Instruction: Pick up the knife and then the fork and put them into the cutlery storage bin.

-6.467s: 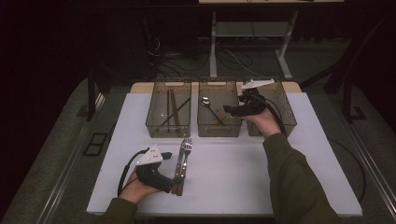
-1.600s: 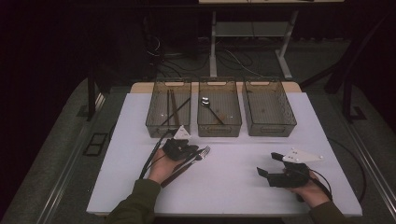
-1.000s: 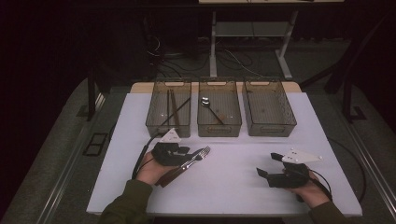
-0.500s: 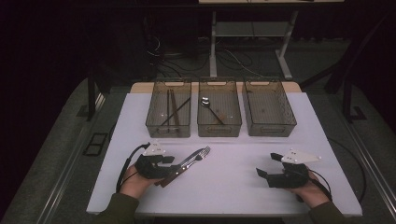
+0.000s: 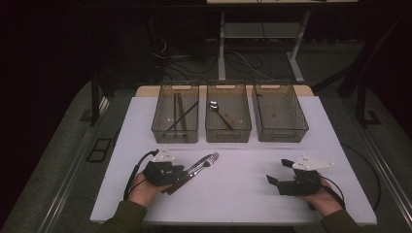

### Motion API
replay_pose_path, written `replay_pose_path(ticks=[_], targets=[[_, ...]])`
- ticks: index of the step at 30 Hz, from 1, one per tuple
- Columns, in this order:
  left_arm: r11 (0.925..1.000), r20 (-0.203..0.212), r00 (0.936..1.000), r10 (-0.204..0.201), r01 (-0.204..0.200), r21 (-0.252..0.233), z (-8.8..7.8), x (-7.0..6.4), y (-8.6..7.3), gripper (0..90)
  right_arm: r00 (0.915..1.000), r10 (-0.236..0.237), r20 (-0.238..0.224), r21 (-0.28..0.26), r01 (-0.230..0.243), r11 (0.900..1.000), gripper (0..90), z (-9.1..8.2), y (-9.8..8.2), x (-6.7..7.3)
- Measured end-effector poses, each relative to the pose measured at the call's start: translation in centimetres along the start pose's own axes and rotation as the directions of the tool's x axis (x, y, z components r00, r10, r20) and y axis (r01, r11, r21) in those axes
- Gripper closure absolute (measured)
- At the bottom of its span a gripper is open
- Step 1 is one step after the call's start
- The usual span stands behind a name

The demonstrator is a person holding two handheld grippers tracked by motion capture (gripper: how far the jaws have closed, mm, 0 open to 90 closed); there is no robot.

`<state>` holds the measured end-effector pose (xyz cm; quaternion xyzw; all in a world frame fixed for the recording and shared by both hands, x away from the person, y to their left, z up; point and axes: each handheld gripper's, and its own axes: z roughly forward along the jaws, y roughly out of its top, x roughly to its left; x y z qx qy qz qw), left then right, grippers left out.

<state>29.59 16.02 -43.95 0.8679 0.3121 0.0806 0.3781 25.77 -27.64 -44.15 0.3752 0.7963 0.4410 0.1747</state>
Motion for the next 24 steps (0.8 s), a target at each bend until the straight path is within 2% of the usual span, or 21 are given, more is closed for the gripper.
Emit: replay_pose_path(ticks=[9, 12, 16, 18, 24], targets=[[0.9994, -0.002, 1.0, 0.008, -0.008, 0.034, 0.7, 0.0, -0.3, 74.9, 1.0, 0.004, 0.0, -0.001, -0.004, 1.0, 17.9, 0.0, 0.0, 0.0], [0.9984, -0.026, 0.9989, 0.038, -0.037, 0.043, 0.7, -0.4, -0.2, 74.7, 1.0, 0.001, 0.001, 0.001, -0.001, 1.0, 17.9, 0.0, 0.0, 0.0], [0.9983, -0.054, 0.9976, 0.043, -0.041, 0.041, 0.8, -0.9, -0.3, 74.9, 1.0, 0.001, 0.001, 0.001, -0.001, 1.0, 17.8, 0.0, 0.0, 0.0], [0.9972, -0.07, 0.9958, 0.058, -0.055, 0.051, 0.8, -1.1, -0.2, 75.2, 1.0, 0.001, 0.0, 0.002, -0.001, 1.0, 17.9, 0.0, 0.0, 0.0], [0.999, -0.07, 0.9971, 0.031, -0.028, 0.035, 0.8, -1.0, -0.4, 76.7, 1.0, -0.001, 0.0, 0.001, 0.001, 1.0, 17.9, 0.0, 0.0, 0.1]])
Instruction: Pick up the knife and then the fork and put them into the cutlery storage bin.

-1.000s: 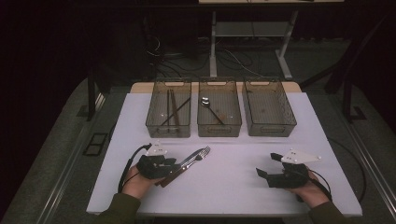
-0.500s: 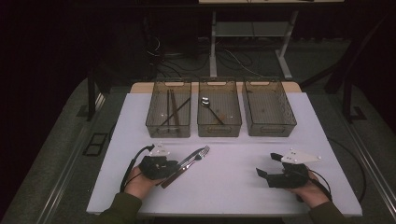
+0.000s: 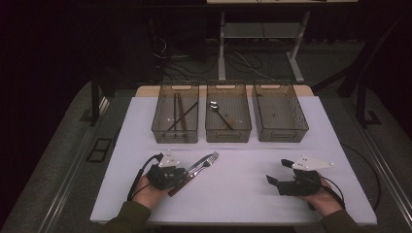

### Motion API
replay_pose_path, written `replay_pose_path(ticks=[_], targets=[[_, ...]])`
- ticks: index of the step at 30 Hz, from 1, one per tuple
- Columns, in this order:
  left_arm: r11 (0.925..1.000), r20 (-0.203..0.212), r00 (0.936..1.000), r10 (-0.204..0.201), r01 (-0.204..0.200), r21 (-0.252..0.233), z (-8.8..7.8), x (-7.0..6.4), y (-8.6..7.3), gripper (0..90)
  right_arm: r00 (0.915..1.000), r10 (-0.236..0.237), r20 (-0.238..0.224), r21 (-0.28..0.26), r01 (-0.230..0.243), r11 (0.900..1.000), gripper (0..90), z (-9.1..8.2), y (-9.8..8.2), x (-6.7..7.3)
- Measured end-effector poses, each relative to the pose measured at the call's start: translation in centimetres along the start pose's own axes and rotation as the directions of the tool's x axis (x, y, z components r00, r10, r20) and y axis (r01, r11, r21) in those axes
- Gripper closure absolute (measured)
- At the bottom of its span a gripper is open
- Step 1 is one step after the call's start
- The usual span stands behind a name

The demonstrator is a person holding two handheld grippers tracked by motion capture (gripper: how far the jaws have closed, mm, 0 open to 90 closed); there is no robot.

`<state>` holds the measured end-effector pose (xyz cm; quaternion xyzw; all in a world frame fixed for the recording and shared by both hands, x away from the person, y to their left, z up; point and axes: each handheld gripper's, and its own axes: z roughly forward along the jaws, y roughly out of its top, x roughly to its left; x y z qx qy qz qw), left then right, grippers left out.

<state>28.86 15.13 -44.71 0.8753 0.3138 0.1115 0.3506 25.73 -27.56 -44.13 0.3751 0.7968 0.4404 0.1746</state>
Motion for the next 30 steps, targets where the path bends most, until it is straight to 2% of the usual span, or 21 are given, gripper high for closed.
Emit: replay_pose_path(ticks=[3, 8, 13, 18, 20, 25, 27, 29, 30], targets=[[1.0, 0.0, 1.0, 0.005, -0.005, 0.002, 0.0, 0.0, 0.0, 77.0, 1.0, 0.002, 0.0, 0.0, -0.002, 1.0, 17.9, -0.1, 0.0, 0.0], [0.9999, 0.017, 0.9998, -0.009, 0.009, 0.006, 0.0, 0.3, 0.2, 77.2, 1.0, 0.002, -0.001, -0.002, -0.002, 1.0, 17.9, -0.1, 0.0, 0.0], [0.9999, 0.018, 0.9998, -0.011, 0.011, -0.003, -0.2, 0.4, 0.5, 77.2, 0.9995, 0.029, -0.008, -0.01, -0.03, 1.0, 17.8, -0.1, 0.1, -0.2], [0.9982, 0.003, 0.9998, -0.021, 0.022, -0.057, -1.3, 0.8, 0.9, 77.2, 0.9982, 0.05, -0.032, -0.021, -0.051, 0.998, 17.8, 0.0, 0.2, -0.3], [0.9971, 0.008, 0.9998, -0.018, 0.018, -0.074, -1.5, 0.6, 1.2, 77.2, 0.9967, 0.065, -0.05, -0.024, -0.066, 0.998, 17.8, 0.1, 0.4, -0.2], [0.9919, 0.025, 0.9996, -0.012, 0.015, -0.126, -1.8, -0.1, 2.3, 77.2, 0.9952, 0.06, -0.078, -0.013, -0.061, 0.998, 17.9, 0.3, 1.2, 0.2], [0.9892, 0.029, 0.9995, -0.011, 0.015, -0.146, -1.8, -0.4, 2.8, 77.1, 0.9913, 0.082, -0.103, -0.008, -0.083, 0.997, 17.8, 0.4, 1.6, 0.4], [0.9859, 0.033, 0.9995, -0.002, 0.008, -0.167, -1.8, -0.8, 3.4, 77.1, 0.9884, 0.108, -0.107, -0.001, -0.109, 0.994, 11.9, 0.6, 2.0, 0.6], [0.9847, 0.037, 0.9993, 0.001, 0.006, -0.174, -1.8, -1.0, 3.6, 77.1, 0.9837, 0.125, -0.13, 0.011, -0.125, 0.992, 11.9, 0.7, 2.3, 0.6]])
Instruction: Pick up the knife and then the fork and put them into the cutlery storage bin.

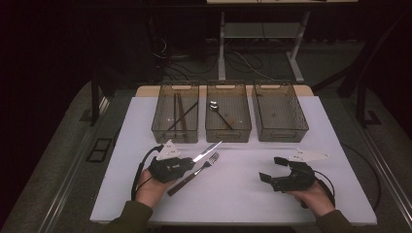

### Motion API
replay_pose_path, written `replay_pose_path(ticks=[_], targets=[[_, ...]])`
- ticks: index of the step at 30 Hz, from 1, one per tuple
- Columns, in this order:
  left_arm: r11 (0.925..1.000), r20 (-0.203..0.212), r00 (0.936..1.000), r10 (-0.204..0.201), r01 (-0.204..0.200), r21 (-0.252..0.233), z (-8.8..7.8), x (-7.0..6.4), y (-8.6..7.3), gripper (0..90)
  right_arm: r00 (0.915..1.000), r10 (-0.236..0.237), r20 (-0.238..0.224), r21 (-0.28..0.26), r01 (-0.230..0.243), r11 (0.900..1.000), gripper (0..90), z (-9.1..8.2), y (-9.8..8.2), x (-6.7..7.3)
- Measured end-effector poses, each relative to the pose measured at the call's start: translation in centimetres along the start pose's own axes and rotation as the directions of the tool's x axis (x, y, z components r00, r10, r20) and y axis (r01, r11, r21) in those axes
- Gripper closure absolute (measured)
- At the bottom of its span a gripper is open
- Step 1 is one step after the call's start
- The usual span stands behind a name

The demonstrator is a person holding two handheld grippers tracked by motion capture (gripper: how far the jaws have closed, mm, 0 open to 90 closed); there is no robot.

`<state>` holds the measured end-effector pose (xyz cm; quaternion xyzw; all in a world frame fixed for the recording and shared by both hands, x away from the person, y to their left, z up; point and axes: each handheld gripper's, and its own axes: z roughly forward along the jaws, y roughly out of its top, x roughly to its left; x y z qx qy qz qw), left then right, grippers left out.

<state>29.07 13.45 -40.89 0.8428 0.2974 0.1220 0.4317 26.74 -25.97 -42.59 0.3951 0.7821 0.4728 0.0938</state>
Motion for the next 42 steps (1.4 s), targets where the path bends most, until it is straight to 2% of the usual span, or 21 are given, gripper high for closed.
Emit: replay_pose_path(ticks=[1, 3, 8, 12, 14, 22, 29, 32, 38, 42], targets=[[1.0, 0.006, 1.0, 0.004, -0.004, -0.007, 0.1, -0.2, 0.3, 77.1, 0.9998, 0.005, -0.02, -0.001, -0.005, 1.0, 12.0, 0.0, 0.1, 0.0], [0.9996, 0.018, 0.9996, 0.02, -0.02, -0.02, 0.4, -0.6, 0.9, 77.1, 0.9968, 0.047, -0.064, -0.004, -0.048, 0.999, 12.0, 0.2, 0.6, -0.1], [0.9981, 0.045, 0.998, 0.045, -0.043, -0.045, 1.3, -1.6, 2.2, 77.1, 0.9895, 0.063, -0.13, -0.021, -0.066, 0.998, 15.3, 1.4, 1.7, 0.3], [0.9958, 0.058, 0.9964, 0.062, -0.058, -0.07, 2.2, -2.5, 3.3, 77.1, 0.9854, 0.062, -0.159, -0.034, -0.068, 0.997, 15.5, 2.8, 2.5, 0.8], [0.9948, 0.066, 0.9956, 0.067, -0.062, -0.081, 2.5, -2.9, 3.7, 77.1, 0.9788, 0.077, -0.19, -0.038, -0.086, 0.996, 20.8, 3.2, 2.7, 1.0], [0.991, 0.087, 0.9912, 0.1, -0.091, -0.098, 3.8, -4.5, 4.8, 77.1, 0.9684, 0.095, -0.231, -0.072, -0.114, 0.991, 28.3, 3.8, 3.5, 1.2], [0.9881, 0.097, 0.9882, 0.119, -0.108, -0.109, 4.7, -5.8, 5.1, 77.0, 0.9428, 0.136, -0.305, -0.094, -0.171, 0.981, 45.7, 4.4, 3.8, 1.2], [0.987, 0.096, 0.9878, 0.123, -0.111, -0.116, 4.9, -6.2, 5.1, 77.0, 0.935, 0.152, -0.321, -0.104, -0.194, 0.975, 53.0, 4.5, 3.9, 1.1], [0.9861, 0.102, 0.9869, 0.125, -0.112, -0.123, 5.1, -6.4, 5.0, 77.0, 0.9275, 0.166, -0.335, -0.115, -0.215, 0.97, 65.9, 4.9, 3.9, 1.1], [0.9854, 0.101, 0.9857, 0.135, -0.123, -0.118, 5.2, -6.4, 4.9, 77.1, 0.9291, 0.152, -0.337, -0.131, -0.206, 0.97, 75.4, 5.0, 4.1, 1.5]])
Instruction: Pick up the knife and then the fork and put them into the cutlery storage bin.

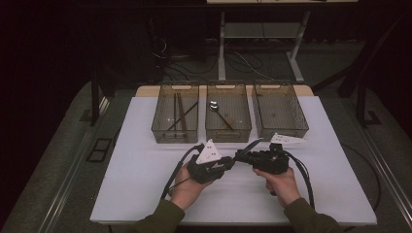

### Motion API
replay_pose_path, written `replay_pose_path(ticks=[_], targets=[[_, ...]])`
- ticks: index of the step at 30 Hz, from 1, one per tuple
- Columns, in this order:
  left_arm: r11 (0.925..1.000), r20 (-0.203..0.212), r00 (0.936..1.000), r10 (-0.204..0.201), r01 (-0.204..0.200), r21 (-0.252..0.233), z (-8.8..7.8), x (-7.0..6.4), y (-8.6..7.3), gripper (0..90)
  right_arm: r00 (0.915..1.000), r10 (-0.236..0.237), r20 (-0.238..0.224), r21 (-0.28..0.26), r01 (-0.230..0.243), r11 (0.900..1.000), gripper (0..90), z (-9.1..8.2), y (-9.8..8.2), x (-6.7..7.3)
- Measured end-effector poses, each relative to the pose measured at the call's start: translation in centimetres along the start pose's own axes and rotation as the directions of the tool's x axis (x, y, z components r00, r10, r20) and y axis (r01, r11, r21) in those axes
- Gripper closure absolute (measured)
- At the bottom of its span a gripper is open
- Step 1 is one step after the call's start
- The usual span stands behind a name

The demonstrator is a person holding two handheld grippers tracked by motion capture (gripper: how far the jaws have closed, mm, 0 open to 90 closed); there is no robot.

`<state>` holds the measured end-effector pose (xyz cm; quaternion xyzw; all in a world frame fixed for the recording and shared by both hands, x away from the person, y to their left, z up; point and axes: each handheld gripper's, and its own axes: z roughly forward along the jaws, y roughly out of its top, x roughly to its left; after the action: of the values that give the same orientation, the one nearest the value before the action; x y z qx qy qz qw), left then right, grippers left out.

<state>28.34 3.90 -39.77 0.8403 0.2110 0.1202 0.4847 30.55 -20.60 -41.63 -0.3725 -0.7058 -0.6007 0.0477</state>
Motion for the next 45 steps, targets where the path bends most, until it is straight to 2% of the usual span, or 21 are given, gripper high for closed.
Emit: replay_pose_path(ticks=[9, 15, 20, 26, 28, 30, 32, 35, 37, 41, 45], targets=[[0.9999, 0.013, 0.9999, 0.003, -0.002, -0.011, 0.2, -0.3, -0.1, 77.0, 0.9983, -0.043, -0.039, -0.008, 0.043, 0.999, 83.2, -0.1, 0.3, 0.8], [1.0, 0.028, 0.9996, -0.005, 0.005, -0.008, 0.5, -0.3, -0.3, 76.2, 0.9958, -0.087, -0.027, 0.02, 0.088, 0.996, 88.1, -0.1, 0.4, 1.3], [0.9992, 0.051, 0.9983, -0.027, 0.029, -0.027, 0.4, -0.1, -0.5, 74.3, 0.9909, -0.134, -0.015, 0.028, 0.134, 0.991, 89.1, -0.1, 0.5, 1.9], [0.9985, 0.058, 0.9973, -0.044, 0.046, -0.03, 0.0, 0.5, -1.1, 57.9, 0.9882, -0.153, 0.014, 0.018, 0.153, 0.988, 89.0, -0.7, 0.8, 1.7], [0.9992, 0.064, 0.9975, -0.032, 0.033, -0.022, -0.4, 0.9, -1.4, 53.7, 0.9875, -0.156, 0.023, 0.018, 0.155, 0.988, 89.0, -1.0, 0.9, 1.6], [0.999, 0.06, 0.9974, -0.039, 0.04, -0.022, -0.9, 1.1, -1.9, 49.5, 0.9853, -0.166, 0.04, 0.017, 0.165, 0.986, 89.0, -1.4, 1.0, 1.5], [0.9994, 0.053, 0.998, -0.035, 0.035, 0.001, -1.5, 1.6, -2.4, 46.7, 0.9838, -0.171, 0.052, 0.013, 0.171, 0.985, 89.0, -1.9, 1.1, 1.4], [0.9987, 0.053, 0.9973, -0.05, 0.049, 0.013, -2.5, 2.2, -3.4, 42.2, 0.9764, -0.195, 0.092, 0.015, 0.194, 0.981, 88.9, -2.6, 1.3, 1.1], [0.9987, 0.049, 0.9975, -0.05, 0.05, 0.006, -3.2, 2.6, -3.9, 38.6, 0.9734, -0.199, 0.114, 0.02, 0.198, 0.98, 88.9, -3.0, 1.4, 0.8], [0.9962, 0.056, 0.9952, -0.08, 0.082, -0.03, -4.9, 3.5, -5.1, 32.6, 0.9687, -0.196, 0.152, 0.018, 0.196, 0.98, 88.9, -4.0, 1.8, 0.4], [0.9956, 0.045, 0.9954, -0.084, 0.086, -0.037, -6.4, 4.0, -6.3, 27.0, 0.9613, -0.209, 0.18, 0.024, 0.208, 0.978, 88.9, -4.9, 2.3, 0.1]])
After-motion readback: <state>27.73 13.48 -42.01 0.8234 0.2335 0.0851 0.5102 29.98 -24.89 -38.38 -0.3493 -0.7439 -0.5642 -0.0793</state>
